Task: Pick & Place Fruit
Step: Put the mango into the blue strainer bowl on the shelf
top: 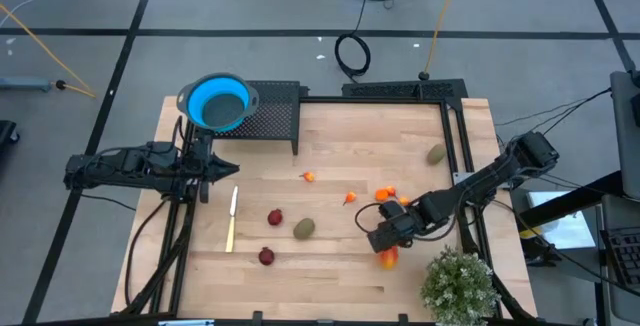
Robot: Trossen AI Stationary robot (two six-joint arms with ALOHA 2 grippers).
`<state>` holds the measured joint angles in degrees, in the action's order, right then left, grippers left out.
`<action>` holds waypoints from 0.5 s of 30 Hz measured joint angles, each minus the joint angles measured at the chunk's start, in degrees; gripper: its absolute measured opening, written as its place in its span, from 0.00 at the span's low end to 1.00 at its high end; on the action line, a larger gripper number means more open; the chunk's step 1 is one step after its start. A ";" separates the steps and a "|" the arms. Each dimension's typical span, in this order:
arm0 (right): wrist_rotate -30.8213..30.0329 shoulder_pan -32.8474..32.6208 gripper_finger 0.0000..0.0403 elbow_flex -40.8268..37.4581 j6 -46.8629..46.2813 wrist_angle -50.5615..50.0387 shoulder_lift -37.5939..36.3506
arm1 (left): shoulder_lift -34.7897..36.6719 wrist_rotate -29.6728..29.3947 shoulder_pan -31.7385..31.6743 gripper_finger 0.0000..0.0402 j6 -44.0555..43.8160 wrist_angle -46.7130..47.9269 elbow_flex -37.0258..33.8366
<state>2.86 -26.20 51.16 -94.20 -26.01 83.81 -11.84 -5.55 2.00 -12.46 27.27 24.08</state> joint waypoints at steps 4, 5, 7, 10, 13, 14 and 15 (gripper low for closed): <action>-6.65 0.26 0.54 0.04 2.27 3.07 -4.14 | -0.04 1.72 -0.02 0.05 -0.29 -0.11 0.02; -8.33 0.33 0.54 0.04 3.38 3.56 -5.27 | -0.04 2.09 -0.02 0.05 -0.32 -0.12 0.02; -12.10 0.37 0.54 0.00 6.31 5.59 -7.45 | -0.04 2.67 -0.02 0.05 -0.35 -0.18 0.02; -17.66 0.37 0.54 0.04 11.59 9.13 -10.18 | -0.04 3.05 -0.02 0.05 -1.29 -0.50 0.02; -22.14 0.37 0.54 0.04 17.77 13.06 -12.13 | -0.04 3.65 -0.02 0.05 -1.56 -0.48 0.02; -23.47 0.36 0.54 0.04 19.87 14.04 -12.59 | -0.04 4.13 -0.02 0.05 -1.56 -0.52 0.02; -24.67 0.37 0.54 0.04 22.15 15.09 -12.97 | -0.04 4.48 -0.02 0.05 -1.57 -0.51 0.02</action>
<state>-21.81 -25.82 51.20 -72.04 -10.91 70.83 -11.88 -1.07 1.98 -14.02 26.76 24.10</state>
